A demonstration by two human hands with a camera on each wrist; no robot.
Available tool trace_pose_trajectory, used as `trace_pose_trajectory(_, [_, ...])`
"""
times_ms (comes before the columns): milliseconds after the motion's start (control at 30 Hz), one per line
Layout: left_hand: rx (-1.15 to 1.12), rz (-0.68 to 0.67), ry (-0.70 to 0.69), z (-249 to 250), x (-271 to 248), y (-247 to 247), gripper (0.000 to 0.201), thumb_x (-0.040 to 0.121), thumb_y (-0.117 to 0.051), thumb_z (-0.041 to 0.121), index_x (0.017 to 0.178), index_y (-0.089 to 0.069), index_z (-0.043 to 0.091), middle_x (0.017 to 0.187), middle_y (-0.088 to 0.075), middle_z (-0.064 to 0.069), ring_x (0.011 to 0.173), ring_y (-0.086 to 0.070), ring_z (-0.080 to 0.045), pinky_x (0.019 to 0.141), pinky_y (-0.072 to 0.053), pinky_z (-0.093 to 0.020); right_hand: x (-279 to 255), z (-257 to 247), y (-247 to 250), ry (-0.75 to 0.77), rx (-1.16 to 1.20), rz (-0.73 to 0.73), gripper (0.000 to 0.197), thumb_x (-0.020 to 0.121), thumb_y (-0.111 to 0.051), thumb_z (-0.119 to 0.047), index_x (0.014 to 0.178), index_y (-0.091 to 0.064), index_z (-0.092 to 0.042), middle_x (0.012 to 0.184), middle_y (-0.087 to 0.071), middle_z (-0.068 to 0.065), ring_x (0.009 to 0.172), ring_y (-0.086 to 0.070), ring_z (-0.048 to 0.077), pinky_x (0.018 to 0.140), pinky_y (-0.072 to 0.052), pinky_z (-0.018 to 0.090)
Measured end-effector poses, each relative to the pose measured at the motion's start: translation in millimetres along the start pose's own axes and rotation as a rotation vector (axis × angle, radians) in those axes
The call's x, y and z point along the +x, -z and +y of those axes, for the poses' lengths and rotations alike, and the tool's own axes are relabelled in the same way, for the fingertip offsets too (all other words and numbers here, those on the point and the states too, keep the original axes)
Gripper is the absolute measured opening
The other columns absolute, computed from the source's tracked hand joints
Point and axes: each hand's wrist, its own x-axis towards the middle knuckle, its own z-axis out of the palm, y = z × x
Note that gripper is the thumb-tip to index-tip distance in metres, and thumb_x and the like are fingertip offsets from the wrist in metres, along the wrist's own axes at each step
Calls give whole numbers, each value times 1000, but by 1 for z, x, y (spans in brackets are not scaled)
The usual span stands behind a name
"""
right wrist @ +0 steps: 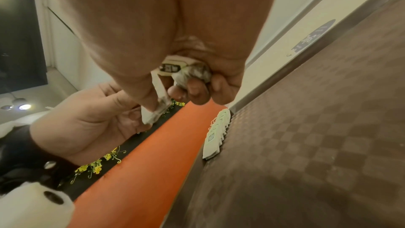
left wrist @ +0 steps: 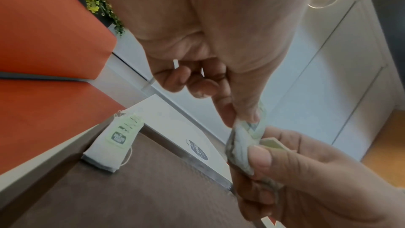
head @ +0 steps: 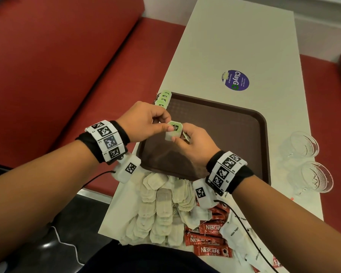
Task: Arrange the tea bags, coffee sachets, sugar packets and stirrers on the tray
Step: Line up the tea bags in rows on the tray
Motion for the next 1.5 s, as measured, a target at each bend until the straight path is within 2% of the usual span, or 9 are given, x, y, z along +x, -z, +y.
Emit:
trace_pose_trajectory(167, [0, 91, 168, -22, 10, 8, 13, 81, -81, 30, 84, -73, 21, 77, -72, 5, 67, -60, -4, 68, -50, -20, 0, 0, 5, -99, 33, 10, 14, 96, -56, -14, 107, -52, -22, 89, -59, -10, 70, -56, 8, 63, -46, 24])
trace_pose_trajectory(333, [343, -142, 352, -51, 23, 7, 12, 81, -81, 31, 86, -73, 25, 74, -69, 14, 68, -60, 2, 64, -45, -19, -7, 3, 9, -164, 123, -5, 28, 83, -48, 0, 100, -40, -21, 96, -58, 10, 58, -56, 23, 50, -48, 37])
trace_pose_trajectory(433, [384, -111, 388, -61, 33, 2, 10, 83, -79, 29, 88, -72, 24, 77, -69, 13, 76, -64, -4, 73, -52, -26, -7, 3, 9, -159, 96, -7, 34, 82, -47, 3, 94, -39, -28, 100, -57, 3, 66, -54, 19, 56, -46, 33])
trace_pose_trajectory(633, [436, -18, 481, -72, 57, -1, 14, 81, -79, 35, 80, -68, 27, 79, -68, 11, 81, -65, -12, 77, -56, -32, -9, 2, 5, -179, 193, -23, 33, 84, -43, 6, 101, -30, -18, 106, -52, 5, 69, -50, 18, 57, -47, 35])
trace_pose_trajectory(800, [500, 15, 543, -74, 62, -6, 25, 77, -80, 43, 86, -60, 30, 88, -67, 7, 86, -64, -17, 75, -55, -34, -10, 7, 7, -203, 125, -8, 7, 86, -45, -3, 89, -44, -9, 93, -58, 13, 71, -53, 26, 66, -51, 47])
trace_pose_trajectory(1000, [629, -125, 484, -53, 66, -18, 34, 82, -69, 56, 89, -60, 24, 88, -64, 1, 84, -62, -22, 67, -48, -33, -12, 12, 11, -191, 70, -7, 4, 88, -59, -13, 86, -57, -15, 82, -67, 1, 72, -61, 18, 70, -54, 39])
trace_pose_trajectory(1200, [655, -176, 486, -45, 67, -22, 32, 84, -70, 50, 94, -63, 21, 94, -67, -1, 87, -63, -23, 72, -52, -35, -10, 15, 8, -243, 155, -57, 6, 96, -62, -27, 92, -59, -26, 72, -74, 5, 65, -71, 25, 64, -61, 47])
trace_pose_trajectory(1400, [197, -3, 245, -18, 46, -16, 30, 88, -64, 57, 83, -66, 27, 77, -64, 10, 70, -59, -6, 70, -51, -30, -9, 15, 11, -255, 167, -14, 7, 97, -64, -29, 93, -61, -24, 74, -73, 9, 62, -72, 24, 54, -60, 47])
trace_pose_trajectory(1500, [-22, -76, 80, 6, 27, -17, 24, 83, -75, 44, 93, -73, 22, 71, -63, 18, 59, -51, 5, 62, -41, -12, -7, 17, 11, -252, 213, 2, 8, 96, -65, -31, 94, -62, -23, 76, -74, 9, 64, -72, 26, 57, -60, 50])
